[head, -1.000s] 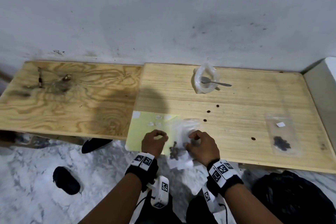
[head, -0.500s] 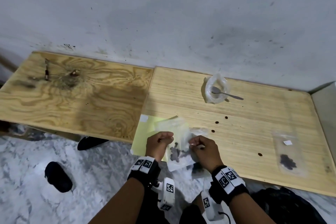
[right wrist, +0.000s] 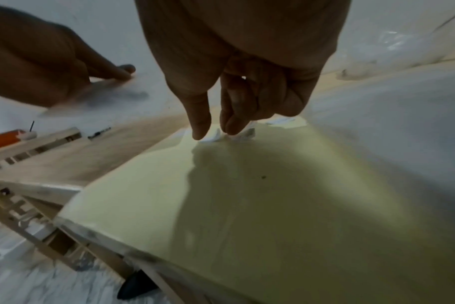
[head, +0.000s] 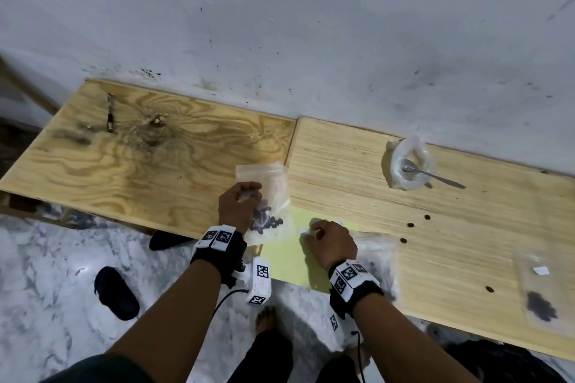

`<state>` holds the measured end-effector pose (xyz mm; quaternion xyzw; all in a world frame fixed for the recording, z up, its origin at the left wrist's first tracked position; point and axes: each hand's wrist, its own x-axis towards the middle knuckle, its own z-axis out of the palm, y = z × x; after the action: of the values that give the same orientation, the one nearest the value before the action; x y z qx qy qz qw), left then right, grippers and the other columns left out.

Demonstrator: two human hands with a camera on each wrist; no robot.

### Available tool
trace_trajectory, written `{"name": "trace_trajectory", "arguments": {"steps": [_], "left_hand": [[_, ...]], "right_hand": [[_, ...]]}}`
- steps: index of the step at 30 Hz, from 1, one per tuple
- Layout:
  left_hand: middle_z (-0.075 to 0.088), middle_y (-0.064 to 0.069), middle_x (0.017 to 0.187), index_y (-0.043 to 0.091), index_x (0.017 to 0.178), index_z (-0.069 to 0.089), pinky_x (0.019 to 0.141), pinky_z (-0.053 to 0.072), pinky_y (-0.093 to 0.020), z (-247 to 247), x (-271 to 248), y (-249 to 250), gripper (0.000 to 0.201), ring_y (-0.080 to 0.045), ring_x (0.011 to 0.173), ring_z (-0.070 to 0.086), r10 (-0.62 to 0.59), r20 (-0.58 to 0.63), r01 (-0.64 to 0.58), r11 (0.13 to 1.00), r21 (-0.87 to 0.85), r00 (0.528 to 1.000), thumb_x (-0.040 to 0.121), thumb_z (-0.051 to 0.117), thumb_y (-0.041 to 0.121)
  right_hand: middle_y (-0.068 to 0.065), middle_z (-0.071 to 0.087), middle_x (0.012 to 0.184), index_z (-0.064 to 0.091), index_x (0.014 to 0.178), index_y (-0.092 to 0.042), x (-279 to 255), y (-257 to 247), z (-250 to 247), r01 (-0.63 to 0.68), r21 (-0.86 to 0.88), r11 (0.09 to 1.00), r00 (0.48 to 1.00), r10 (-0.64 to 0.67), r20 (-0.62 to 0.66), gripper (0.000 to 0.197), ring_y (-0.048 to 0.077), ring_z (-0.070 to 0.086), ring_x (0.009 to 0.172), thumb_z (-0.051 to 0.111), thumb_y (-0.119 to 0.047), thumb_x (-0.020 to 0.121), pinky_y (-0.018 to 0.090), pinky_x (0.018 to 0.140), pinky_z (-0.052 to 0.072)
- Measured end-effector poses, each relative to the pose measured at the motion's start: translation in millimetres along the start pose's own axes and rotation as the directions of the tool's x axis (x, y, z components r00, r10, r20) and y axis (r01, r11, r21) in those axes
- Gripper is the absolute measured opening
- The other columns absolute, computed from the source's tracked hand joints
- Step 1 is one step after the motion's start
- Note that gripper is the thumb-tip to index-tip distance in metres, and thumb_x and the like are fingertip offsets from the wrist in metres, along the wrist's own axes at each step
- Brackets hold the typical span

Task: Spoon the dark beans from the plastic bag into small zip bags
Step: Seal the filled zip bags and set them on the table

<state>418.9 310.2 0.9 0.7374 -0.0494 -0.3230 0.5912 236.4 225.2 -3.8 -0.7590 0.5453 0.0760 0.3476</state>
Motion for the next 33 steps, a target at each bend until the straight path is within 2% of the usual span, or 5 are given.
{"name": "trace_trajectory", "arguments": {"steps": [11, 16, 19, 24, 33], "left_hand": [[0.07, -0.006, 0.091, 0.012, 0.085, 0.07, 0.076, 0.048, -0.024, -7, 2, -9, 0.021, -0.015, 0.087, 0.063, 0.068, 0.025, -0.069, 0.996, 0.062, 0.997, 0.083, 0.065, -0.008], [0.07, 0.005, 0.089, 0.024, 0.079, 0.069, 0.08, 0.047, -0.025, 3, -9, -10, 0.036, -0.013, 0.09, 0.062, 0.1, 0.057, -0.105, 0.99, 0.09, 0.993, 0.083, 0.06, -0.011], [0.069, 0.002, 0.097, 0.019, 0.086, 0.069, 0.077, 0.044, -0.011, 17, -26, -1, 0.033, -0.012, 0.098, 0.059, 0.153, 0.124, -0.169, 0.977, 0.127, 0.98, 0.082, 0.059, -0.012], [0.066, 0.009, 0.105, 0.024, 0.107, 0.066, 0.069, 0.039, -0.003, 33, -51, 4, 0.037, -0.008, 0.084, 0.055, 0.226, 0.278, -0.28, 0.944, 0.173, 0.934, 0.085, 0.059, -0.005], [0.061, 0.027, 0.113, 0.024, 0.113, 0.065, 0.088, 0.04, -0.01, 57, -85, 11, 0.038, 0.019, 0.099, 0.054, 0.241, 0.349, -0.305, 0.942, 0.139, 0.905, 0.087, 0.062, -0.004]], "right_hand": [[-0.006, 0.065, 0.078, 0.066, 0.079, -0.028, 12, -11, 10, -0.054, -0.008, 0.998, 0.998, 0.054, -0.022, 0.018, 0.02, 0.058, 0.073, 0.053, -0.036, 0.088, 0.026, 0.068, 0.047], [-0.008, 0.068, 0.078, 0.066, 0.077, -0.019, 8, 2, -4, 0.051, 0.4, 0.915, 0.996, -0.019, -0.084, 0.014, 0.018, 0.066, 0.082, 0.07, -0.027, 0.087, 0.031, 0.074, 0.05], [-0.004, 0.065, 0.074, 0.067, 0.076, -0.008, 2, -4, -22, 0.176, 0.528, 0.831, 0.982, -0.109, -0.155, 0.017, 0.019, 0.064, 0.078, 0.074, -0.021, 0.085, 0.035, 0.074, 0.052], [-0.01, 0.064, 0.071, 0.068, 0.072, -0.019, -2, -14, -45, 0.31, 0.47, 0.827, 0.95, -0.254, -0.181, 0.014, 0.009, 0.059, 0.071, 0.076, -0.021, 0.084, 0.025, 0.069, 0.047], [-0.011, 0.069, 0.074, 0.067, 0.072, -0.028, -22, -4, -66, 0.279, 0.34, 0.898, 0.935, -0.173, -0.31, 0.014, 0.007, 0.065, 0.074, 0.076, -0.034, 0.08, 0.032, 0.07, 0.054]]}}
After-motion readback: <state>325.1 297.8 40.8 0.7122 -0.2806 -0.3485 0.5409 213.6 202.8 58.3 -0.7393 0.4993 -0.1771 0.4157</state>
